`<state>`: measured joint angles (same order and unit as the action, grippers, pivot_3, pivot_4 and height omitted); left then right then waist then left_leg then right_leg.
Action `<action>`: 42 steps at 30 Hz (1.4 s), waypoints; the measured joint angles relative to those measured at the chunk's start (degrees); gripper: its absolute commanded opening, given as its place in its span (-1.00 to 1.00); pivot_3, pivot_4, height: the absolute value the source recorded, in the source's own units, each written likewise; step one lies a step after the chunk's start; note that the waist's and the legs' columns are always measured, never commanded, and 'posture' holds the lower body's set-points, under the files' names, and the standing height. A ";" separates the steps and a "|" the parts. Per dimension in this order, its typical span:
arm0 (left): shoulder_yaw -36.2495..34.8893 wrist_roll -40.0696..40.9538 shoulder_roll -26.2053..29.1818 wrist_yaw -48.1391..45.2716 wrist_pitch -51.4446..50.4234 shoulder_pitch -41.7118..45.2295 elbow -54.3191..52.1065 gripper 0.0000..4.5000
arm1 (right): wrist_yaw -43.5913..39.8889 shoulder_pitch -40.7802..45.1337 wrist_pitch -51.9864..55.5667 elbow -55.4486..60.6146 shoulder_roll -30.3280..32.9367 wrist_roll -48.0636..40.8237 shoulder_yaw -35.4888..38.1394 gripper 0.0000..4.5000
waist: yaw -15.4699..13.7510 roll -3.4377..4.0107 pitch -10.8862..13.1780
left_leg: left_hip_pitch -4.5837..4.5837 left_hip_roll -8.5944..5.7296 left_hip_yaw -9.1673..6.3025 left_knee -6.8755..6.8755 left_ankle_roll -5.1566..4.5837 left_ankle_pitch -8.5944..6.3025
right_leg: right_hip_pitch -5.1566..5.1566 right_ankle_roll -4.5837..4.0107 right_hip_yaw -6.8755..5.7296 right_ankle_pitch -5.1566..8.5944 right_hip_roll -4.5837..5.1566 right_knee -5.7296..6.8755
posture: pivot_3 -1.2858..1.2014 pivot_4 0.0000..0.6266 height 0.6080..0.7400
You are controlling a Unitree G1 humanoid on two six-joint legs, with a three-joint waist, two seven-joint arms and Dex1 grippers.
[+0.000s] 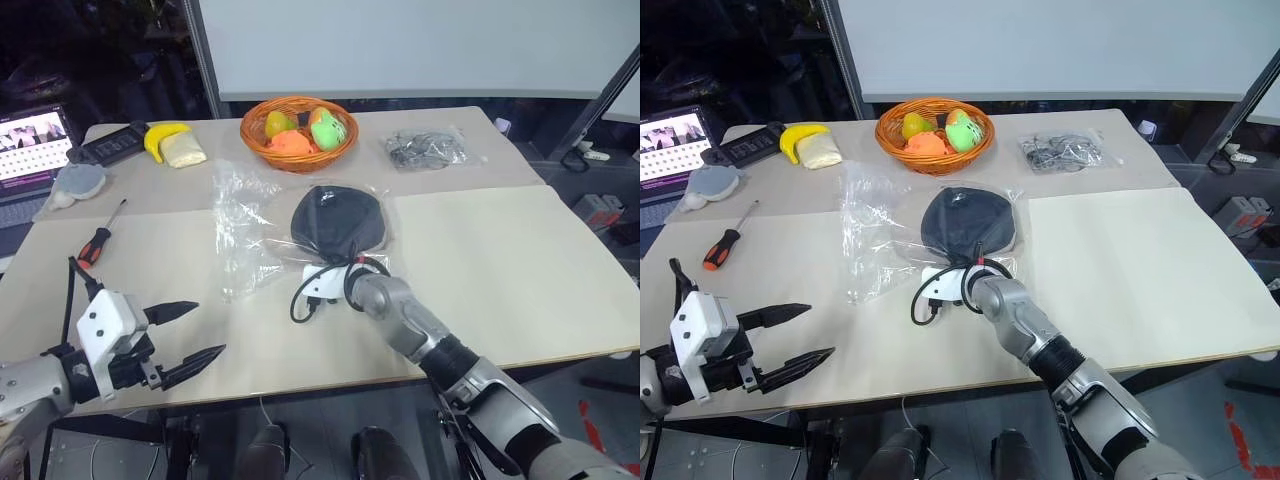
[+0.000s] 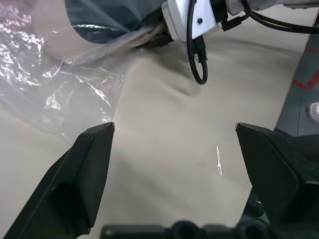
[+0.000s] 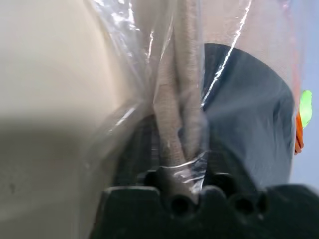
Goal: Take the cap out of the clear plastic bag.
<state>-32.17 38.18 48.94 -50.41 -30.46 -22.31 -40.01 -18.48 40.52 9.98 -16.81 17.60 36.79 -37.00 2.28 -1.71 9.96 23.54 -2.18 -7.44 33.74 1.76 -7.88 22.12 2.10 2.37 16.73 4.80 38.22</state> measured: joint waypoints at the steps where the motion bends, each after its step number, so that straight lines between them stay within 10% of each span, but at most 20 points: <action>1: 0.42 -0.16 -0.04 0.29 0.00 0.12 0.15 0.85 | 0.35 1.10 -3.24 -1.62 1.52 0.76 -0.68 -0.79 | -0.01 0.01 0.00 | -0.01 0.00 0.01 0.02 0.00 0.00 | -0.01 0.01 0.00 0.00 0.00 -0.01 | 0.03 -0.52 1.00; 10: 4.11 -2.13 -0.73 1.26 0.18 2.72 2.99 0.85 | 12.18 12.05 -43.44 -20.78 15.75 7.05 -4.02 -0.79 | 0.50 0.02 0.05 | 0.13 0.02 0.13 -0.08 0.02 -0.02 | 0.13 -0.02 0.11 -0.06 -0.12 -0.14 | 0.03 -0.52 1.00; 21: 8.09 -3.64 -1.44 1.22 0.32 5.77 5.06 0.85 | 26.83 24.70 -82.20 -37.35 15.41 14.83 -6.79 -0.79 | 1.75 0.01 0.11 | 0.07 0.25 0.16 0.00 0.10 -0.07 | 0.11 -0.16 0.25 -0.14 -0.41 -0.11 | 0.03 -0.52 1.00; 33: 7.43 -3.73 -3.43 1.66 0.04 2.57 4.16 0.85 | 64.97 42.62 -65.63 -51.44 5.34 52.58 -34.96 -0.79 | 1.67 0.07 0.15 | -0.03 0.21 0.14 -0.48 0.39 0.10 | 0.55 -0.39 0.43 -0.05 -0.40 0.35 | 0.03 -0.52 1.00; 42: 4.22 -1.57 -4.84 2.82 -1.22 -3.38 -0.73 0.85 | 81.35 43.92 -60.84 -56.13 0.56 57.94 -43.96 -0.79 | 1.82 0.08 0.15 | -0.17 0.25 0.14 -0.55 0.40 0.11 | 0.73 -0.63 0.46 0.10 -0.46 0.86 | 0.03 -0.52 1.00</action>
<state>-27.95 36.61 44.11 -47.59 -31.68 -25.69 -40.74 62.88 84.44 -50.86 -72.94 18.16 94.74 -80.96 4.10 -1.63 10.11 23.37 -1.93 -7.30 33.19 2.16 -7.77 22.85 1.47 2.82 16.83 4.33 39.08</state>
